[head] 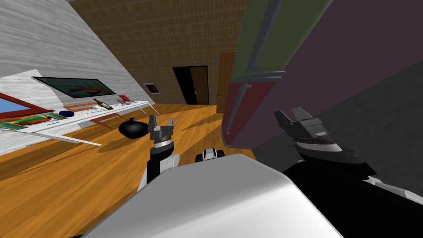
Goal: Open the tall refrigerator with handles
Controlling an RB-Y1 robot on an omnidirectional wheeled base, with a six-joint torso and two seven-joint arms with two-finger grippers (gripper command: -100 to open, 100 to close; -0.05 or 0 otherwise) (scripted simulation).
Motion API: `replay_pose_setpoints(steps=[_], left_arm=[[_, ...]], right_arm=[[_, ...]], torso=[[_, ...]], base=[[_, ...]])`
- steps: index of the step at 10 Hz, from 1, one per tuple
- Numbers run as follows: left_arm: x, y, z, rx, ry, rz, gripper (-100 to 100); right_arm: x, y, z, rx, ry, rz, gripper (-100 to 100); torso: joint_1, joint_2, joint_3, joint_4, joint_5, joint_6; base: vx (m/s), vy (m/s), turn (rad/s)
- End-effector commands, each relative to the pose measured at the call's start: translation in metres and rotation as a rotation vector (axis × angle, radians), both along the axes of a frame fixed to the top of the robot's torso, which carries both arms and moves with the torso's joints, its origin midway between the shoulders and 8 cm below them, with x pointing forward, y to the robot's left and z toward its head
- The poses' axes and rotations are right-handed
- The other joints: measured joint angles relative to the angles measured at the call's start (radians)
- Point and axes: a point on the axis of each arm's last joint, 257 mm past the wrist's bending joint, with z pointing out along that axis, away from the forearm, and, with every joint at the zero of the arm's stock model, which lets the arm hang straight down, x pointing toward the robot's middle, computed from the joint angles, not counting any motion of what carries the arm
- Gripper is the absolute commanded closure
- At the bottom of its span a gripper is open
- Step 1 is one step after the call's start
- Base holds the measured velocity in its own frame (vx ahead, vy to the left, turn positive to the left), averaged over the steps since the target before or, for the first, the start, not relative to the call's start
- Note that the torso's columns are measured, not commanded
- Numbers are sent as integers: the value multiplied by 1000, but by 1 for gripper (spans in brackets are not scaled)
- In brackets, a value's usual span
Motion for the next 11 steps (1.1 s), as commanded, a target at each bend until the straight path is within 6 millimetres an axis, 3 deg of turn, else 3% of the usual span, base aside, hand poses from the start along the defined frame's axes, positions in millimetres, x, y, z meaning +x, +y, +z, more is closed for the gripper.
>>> replay_pose_setpoints(steps=[1, 11], left_arm=[[0, 0, 0, 0, 0, 0, 0], [0, 0, 0, 0, 0, 0, 0]], right_arm=[[-9, -8, 0, -119, 45, -88, -100], [-49, -45, 11, -533, 219, -404, -100]], torso=[[-1, -1, -1, -1, 0, 0], [-1, 0, 0, 0, 0, 0]], base=[[89, 10, 75], [87, 9, 66]])
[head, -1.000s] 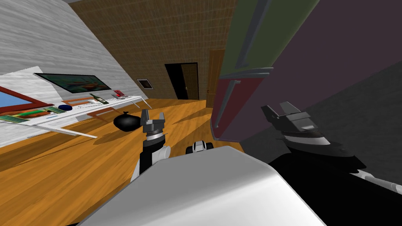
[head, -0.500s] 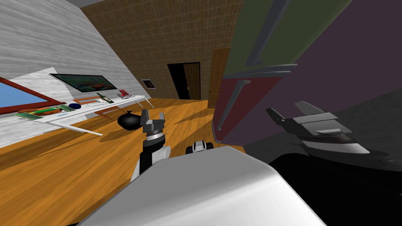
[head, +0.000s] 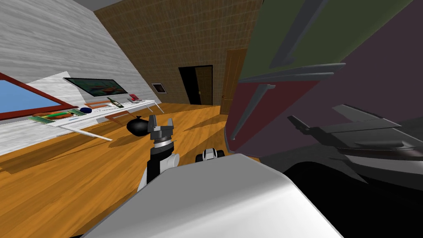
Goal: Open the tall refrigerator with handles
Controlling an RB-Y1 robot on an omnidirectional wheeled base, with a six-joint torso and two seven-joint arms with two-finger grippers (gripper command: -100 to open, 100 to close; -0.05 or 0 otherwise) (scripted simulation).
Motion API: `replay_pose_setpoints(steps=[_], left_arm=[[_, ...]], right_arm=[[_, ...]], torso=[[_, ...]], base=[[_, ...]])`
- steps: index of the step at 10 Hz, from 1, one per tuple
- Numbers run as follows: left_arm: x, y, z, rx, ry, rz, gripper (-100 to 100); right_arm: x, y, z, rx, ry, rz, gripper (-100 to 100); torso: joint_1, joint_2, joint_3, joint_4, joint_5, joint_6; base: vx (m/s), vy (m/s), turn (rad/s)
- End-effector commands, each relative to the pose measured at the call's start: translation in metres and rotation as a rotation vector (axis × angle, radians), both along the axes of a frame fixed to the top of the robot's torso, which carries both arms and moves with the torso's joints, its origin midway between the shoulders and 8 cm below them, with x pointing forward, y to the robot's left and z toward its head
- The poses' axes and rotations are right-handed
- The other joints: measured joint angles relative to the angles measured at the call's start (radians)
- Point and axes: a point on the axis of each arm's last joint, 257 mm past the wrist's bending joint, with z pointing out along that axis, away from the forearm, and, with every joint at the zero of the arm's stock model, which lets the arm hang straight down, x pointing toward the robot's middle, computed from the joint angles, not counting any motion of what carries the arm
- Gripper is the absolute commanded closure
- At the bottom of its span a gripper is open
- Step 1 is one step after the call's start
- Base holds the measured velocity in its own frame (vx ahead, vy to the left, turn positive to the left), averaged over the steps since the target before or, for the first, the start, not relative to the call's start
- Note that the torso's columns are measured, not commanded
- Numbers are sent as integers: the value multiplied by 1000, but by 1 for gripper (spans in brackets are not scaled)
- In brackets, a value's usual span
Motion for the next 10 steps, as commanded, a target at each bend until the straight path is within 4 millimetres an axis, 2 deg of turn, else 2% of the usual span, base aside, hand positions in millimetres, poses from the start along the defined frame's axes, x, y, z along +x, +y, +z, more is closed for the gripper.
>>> replay_pose_setpoints(steps=[1, 10], left_arm=[[0, 0, 0, 0, 0, 0, 0], [0, 0, 0, 0, 0, 0, 0]], right_arm=[[-11, -8, 6, -98, 41, -77, -100], [-49, -30, 27, -460, 222, -335, -100]], torso=[[0, -1, 0, 0, 0, 0], [0, 0, 0, 0, 0, 0]], base=[[77, 13, 47], [79, 5, 56]])
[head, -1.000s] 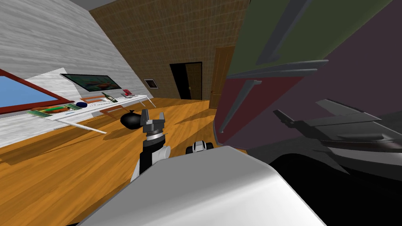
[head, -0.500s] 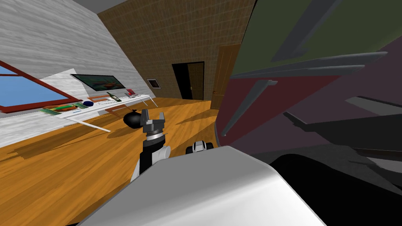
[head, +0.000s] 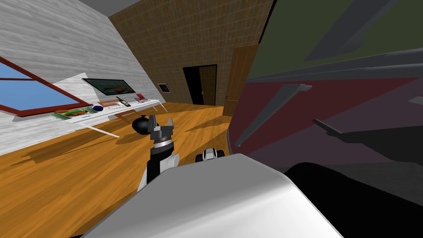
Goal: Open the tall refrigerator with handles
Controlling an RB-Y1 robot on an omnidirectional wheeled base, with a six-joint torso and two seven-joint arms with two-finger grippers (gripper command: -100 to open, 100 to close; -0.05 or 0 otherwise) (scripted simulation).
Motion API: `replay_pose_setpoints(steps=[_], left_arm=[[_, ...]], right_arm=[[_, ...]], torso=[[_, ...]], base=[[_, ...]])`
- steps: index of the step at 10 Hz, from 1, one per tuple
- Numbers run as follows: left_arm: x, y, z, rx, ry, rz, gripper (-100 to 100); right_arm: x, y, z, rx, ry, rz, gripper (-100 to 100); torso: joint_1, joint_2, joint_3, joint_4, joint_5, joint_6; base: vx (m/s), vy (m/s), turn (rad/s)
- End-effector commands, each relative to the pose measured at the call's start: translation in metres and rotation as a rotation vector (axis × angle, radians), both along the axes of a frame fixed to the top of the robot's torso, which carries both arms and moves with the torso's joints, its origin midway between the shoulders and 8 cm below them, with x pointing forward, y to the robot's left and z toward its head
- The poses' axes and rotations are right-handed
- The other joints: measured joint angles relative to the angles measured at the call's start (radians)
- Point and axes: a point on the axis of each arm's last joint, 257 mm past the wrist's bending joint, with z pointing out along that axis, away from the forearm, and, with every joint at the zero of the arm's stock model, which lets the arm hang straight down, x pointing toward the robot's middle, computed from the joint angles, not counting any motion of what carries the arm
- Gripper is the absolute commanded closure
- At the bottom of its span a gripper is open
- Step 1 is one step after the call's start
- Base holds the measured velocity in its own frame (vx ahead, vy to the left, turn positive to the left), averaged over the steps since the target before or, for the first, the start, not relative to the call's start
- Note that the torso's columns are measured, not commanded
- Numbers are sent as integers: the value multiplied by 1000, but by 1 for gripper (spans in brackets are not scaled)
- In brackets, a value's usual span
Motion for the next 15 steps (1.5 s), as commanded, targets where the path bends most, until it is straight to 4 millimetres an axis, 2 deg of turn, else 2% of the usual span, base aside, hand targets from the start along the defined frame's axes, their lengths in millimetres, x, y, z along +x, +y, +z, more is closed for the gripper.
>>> replay_pose_setpoints(steps=[1, 7, 12, 14, 15], left_arm=[[0, 0, 0, 0, 0, 0, 0], [0, 0, 0, 0, 0, 0, 0], [0, 0, 0, 0, 0, 0, 0], [0, 0, 0, 0, 0, 0, 0], [0, 0, 0, 0, 0, 0, 0]], right_arm=[[-8, -4, 7, -82, 42, -54, -100], [-23, -4, 24, -316, 172, -181, -100], [-17, 13, 34, -509, 279, -218, -100], [-19, 12, 29, -484, 283, -215, -100], [-23, 9, 39, -483, 286, -226, 100]], torso=[[0, 0, 0, 0, 0, 0], [-1, -3, -3, -1, 1, -2], [-2, -14, -14, -5, 4, -8], [-2, -15, -13, -6, 2, -7], [-3, -12, -11, -5, 1, -6]], base=[[54, 1, 38], [72, 2, 49], [48, 1, 33], [-10, 7, -34], [77, -12, 11]])
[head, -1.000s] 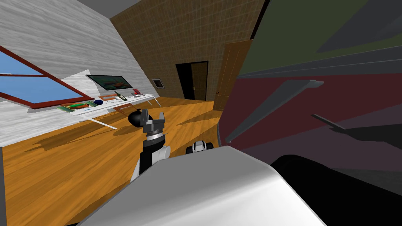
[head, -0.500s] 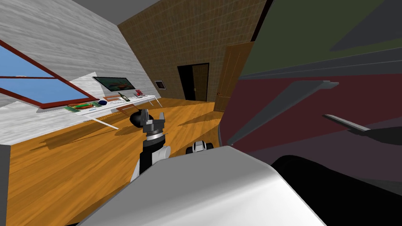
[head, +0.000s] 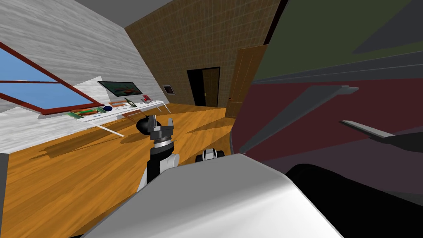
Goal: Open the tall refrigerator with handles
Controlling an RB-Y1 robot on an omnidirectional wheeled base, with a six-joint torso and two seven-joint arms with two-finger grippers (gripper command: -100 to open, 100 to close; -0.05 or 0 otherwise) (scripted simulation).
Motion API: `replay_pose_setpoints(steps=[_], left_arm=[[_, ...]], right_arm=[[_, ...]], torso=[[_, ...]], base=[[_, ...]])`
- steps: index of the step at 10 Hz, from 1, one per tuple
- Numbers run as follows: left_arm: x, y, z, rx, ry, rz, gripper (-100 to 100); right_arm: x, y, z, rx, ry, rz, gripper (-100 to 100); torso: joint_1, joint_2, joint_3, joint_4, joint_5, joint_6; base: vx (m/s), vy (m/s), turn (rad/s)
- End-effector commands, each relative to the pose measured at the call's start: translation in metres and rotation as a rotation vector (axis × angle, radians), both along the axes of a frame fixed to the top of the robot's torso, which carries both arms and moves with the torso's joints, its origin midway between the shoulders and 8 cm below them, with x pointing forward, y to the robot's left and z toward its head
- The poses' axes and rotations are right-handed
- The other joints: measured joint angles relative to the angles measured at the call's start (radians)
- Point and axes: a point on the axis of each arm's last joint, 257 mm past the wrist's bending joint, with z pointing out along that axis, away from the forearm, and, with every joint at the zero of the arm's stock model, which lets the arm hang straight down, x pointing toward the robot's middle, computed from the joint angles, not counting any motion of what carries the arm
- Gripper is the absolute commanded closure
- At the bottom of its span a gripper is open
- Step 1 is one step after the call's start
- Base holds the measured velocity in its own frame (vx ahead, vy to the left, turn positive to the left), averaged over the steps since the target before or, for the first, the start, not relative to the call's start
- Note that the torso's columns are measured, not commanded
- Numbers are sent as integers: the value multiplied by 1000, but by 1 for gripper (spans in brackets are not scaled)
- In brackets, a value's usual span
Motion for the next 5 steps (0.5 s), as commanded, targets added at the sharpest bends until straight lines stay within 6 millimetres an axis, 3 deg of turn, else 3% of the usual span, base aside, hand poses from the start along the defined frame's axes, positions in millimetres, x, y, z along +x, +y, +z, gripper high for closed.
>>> replay_pose_setpoints(steps=[1, 2, 5], left_arm=[[0, 0, 0, 0, 0, 0, 0], [0, 0, 0, 0, 0, 0, 0], [0, 0, 0, 0, 0, 0, 0]], right_arm=[[-1, 0, 4, 0, 8, -3, 100], [-8, -5, 3, 4, 10, -34, 100], [-22, -15, 4, 2, 7, -96, 100]], torso=[[-2, -3, -2, 0, 1, 0], [-1, 0, -2, 0, 1, 0], [7, 6, 6, 2, 1, 5]], base=[[40, -2, -25], [106, 112, -65], [218, 190, -68]])
